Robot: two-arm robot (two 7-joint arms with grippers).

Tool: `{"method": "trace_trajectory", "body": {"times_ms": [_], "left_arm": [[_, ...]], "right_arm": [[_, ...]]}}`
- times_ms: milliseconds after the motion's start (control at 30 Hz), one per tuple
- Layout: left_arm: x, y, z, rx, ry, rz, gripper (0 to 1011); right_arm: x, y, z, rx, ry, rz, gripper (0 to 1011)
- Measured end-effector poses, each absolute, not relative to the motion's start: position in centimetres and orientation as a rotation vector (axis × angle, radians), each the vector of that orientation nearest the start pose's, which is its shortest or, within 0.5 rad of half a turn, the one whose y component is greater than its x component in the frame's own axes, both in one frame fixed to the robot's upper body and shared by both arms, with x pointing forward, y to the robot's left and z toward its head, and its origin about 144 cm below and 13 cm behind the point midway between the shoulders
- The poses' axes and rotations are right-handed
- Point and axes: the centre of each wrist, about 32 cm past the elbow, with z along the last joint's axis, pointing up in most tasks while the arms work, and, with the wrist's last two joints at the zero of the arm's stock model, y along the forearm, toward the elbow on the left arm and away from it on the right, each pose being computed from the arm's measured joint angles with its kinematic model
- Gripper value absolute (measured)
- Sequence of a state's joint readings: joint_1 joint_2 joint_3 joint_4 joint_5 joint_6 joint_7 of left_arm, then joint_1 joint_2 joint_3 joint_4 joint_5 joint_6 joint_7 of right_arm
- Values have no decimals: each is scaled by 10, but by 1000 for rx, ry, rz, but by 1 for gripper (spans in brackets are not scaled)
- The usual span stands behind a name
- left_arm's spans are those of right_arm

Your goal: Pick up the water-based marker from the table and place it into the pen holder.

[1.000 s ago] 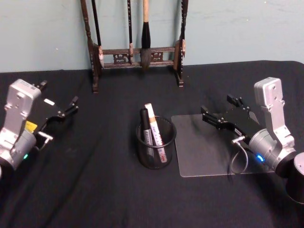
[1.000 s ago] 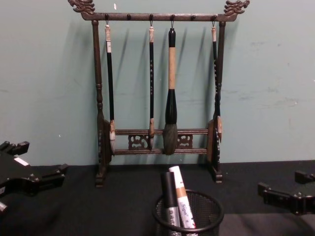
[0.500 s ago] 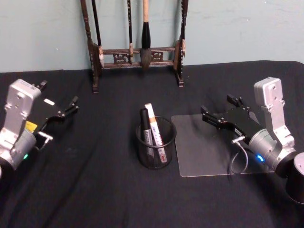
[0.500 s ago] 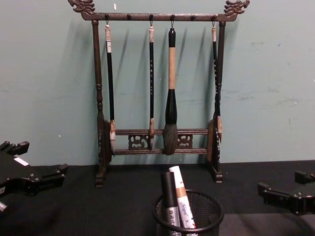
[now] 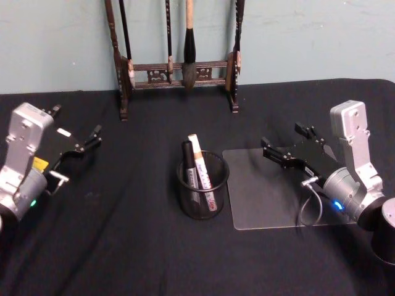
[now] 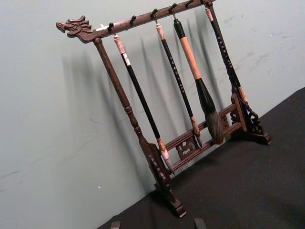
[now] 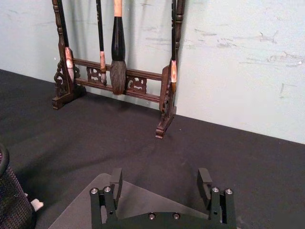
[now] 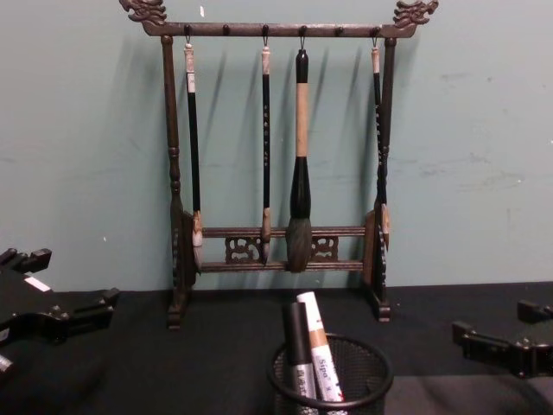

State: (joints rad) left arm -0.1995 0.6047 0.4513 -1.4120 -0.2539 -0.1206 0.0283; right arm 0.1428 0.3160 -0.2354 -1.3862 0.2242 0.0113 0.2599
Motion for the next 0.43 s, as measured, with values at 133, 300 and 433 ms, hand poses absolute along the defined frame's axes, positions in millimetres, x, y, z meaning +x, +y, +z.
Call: {"method": "trace_trajectory", "body": {"times_ms": [133,300,433], "left_arm": [[489,310,1140,304,-285,1248,1001],[489,310,1140,304,-285,1248,1001],[489,310,1140,304,-285,1248,1001]], "right_arm": [[492,-267,1126,-175,10,-1140,1002],[492,-267,1126,-175,10,-1140,1002],[492,-267,1126,-175,10,-1140,1002]]}}
